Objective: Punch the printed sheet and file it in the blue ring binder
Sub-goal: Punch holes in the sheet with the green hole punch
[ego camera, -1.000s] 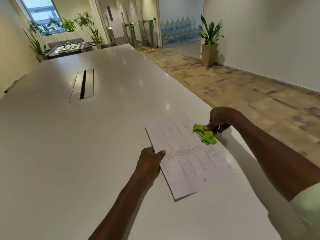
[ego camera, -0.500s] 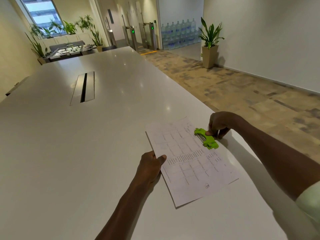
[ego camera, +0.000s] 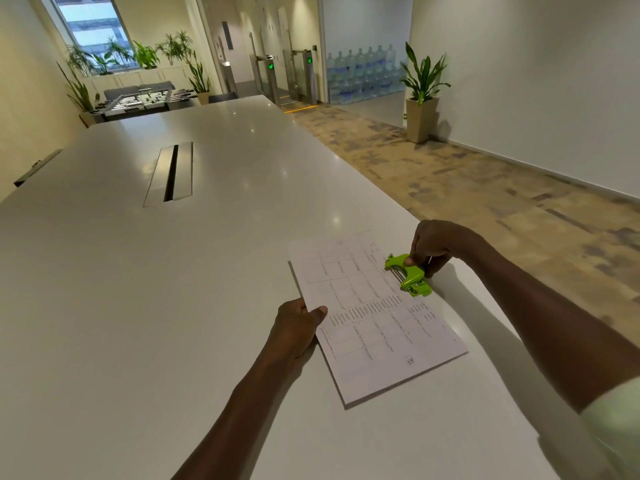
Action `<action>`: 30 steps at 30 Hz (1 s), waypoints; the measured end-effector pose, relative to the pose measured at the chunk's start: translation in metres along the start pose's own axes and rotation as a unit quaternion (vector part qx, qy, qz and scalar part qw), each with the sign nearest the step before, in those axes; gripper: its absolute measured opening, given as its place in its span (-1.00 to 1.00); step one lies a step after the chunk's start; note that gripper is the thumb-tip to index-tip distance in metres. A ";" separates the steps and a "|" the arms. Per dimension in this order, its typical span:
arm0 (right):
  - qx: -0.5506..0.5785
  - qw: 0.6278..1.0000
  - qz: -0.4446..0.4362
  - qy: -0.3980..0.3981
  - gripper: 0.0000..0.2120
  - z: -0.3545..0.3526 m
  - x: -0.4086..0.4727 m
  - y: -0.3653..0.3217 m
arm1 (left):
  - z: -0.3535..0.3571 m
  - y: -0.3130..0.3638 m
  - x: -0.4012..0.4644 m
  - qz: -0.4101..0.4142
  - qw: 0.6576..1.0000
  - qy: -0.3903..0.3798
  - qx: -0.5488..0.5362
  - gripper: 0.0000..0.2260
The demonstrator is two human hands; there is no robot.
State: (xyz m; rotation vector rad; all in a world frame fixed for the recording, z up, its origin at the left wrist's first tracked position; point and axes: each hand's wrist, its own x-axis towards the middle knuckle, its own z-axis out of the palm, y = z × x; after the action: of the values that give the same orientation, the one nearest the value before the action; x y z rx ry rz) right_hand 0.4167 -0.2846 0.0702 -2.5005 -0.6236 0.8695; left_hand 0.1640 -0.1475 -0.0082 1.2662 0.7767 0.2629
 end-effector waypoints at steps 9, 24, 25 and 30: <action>0.006 1.000 0.006 0.025 -0.72 0.005 -0.007 -0.003 | -0.004 -0.002 -0.013 0.000 1.000 0.008 -0.012 -0.73; -0.034 0.997 0.009 0.069 -0.80 0.012 -0.013 -0.003 | -0.056 0.008 -0.041 0.037 0.997 0.055 -0.038 -0.79; -0.081 0.991 -0.001 0.104 -0.79 0.014 -0.016 -0.004 | -0.061 0.010 -0.044 0.042 0.997 0.059 -0.033 -0.79; -0.077 0.947 -0.097 0.295 -0.73 0.050 -0.033 -0.029 | -0.093 0.018 -0.052 0.066 0.993 0.091 0.028 -0.77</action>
State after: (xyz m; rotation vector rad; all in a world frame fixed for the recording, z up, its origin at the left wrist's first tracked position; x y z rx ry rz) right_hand 0.3529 -0.2667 0.0649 -2.5879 -0.7209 -0.0192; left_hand 0.0702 -0.1023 0.0201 1.3607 0.8617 0.4717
